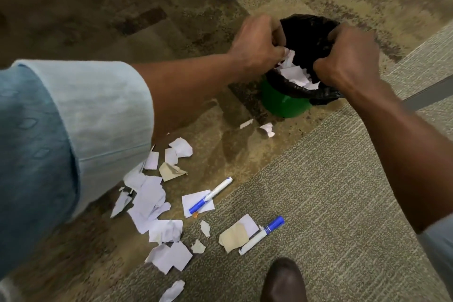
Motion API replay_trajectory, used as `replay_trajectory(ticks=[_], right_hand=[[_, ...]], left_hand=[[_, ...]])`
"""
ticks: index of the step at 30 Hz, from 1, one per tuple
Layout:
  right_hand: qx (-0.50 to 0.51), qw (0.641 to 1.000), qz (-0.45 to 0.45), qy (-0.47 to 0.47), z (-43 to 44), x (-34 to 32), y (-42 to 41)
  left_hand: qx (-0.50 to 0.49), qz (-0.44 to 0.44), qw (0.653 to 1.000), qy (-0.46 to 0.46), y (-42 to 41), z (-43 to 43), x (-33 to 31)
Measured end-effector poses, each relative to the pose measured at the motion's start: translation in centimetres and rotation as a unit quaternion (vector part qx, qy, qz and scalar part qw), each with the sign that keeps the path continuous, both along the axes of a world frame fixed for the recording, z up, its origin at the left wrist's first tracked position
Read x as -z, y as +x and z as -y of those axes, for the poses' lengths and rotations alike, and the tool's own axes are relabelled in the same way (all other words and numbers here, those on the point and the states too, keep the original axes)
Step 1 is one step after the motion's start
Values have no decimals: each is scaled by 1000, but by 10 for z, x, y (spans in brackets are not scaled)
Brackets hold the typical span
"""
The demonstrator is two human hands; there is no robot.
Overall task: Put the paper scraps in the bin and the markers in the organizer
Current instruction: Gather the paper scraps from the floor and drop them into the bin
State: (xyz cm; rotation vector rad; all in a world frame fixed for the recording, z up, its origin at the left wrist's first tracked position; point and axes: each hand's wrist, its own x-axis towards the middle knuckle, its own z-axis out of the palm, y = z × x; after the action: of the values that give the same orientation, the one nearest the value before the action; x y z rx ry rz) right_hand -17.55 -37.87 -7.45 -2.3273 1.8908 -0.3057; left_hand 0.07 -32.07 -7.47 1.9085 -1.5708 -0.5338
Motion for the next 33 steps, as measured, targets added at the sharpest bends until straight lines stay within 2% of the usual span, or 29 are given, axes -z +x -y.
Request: replay_trajectory(ticks=[6,9,11,13,16,19,21,23,27,33], right_hand=[[-98,983,114,-107,-50,6,13],[-174,970,141,-96,-87,32,23],[-205,971,111,-52,-104,60,28],[-219,975,45,-4,-114,89,32],[-210,972,-74,80,-118,123,33],[-209,958,-164,106,-113,145,30],[-215,951,-196,107,-109,156,30],[-220,945,-211,118,-103,166,31],[-243,941,-197,127,-93,179,34],[-300,924,-226,72,-81,193,44]], left_hand=[[-35,-36,999,15,35,-38,4],[-43,-14,997,68,47,-68,28],[-45,37,993,106,54,-88,51],[-13,104,980,172,60,-109,79],[89,202,937,272,64,-140,123],[141,255,903,316,61,-164,164],[155,272,895,318,60,-173,185],[155,270,901,303,60,-177,197],[151,261,907,293,66,-176,203],[159,273,908,277,63,-180,205]])
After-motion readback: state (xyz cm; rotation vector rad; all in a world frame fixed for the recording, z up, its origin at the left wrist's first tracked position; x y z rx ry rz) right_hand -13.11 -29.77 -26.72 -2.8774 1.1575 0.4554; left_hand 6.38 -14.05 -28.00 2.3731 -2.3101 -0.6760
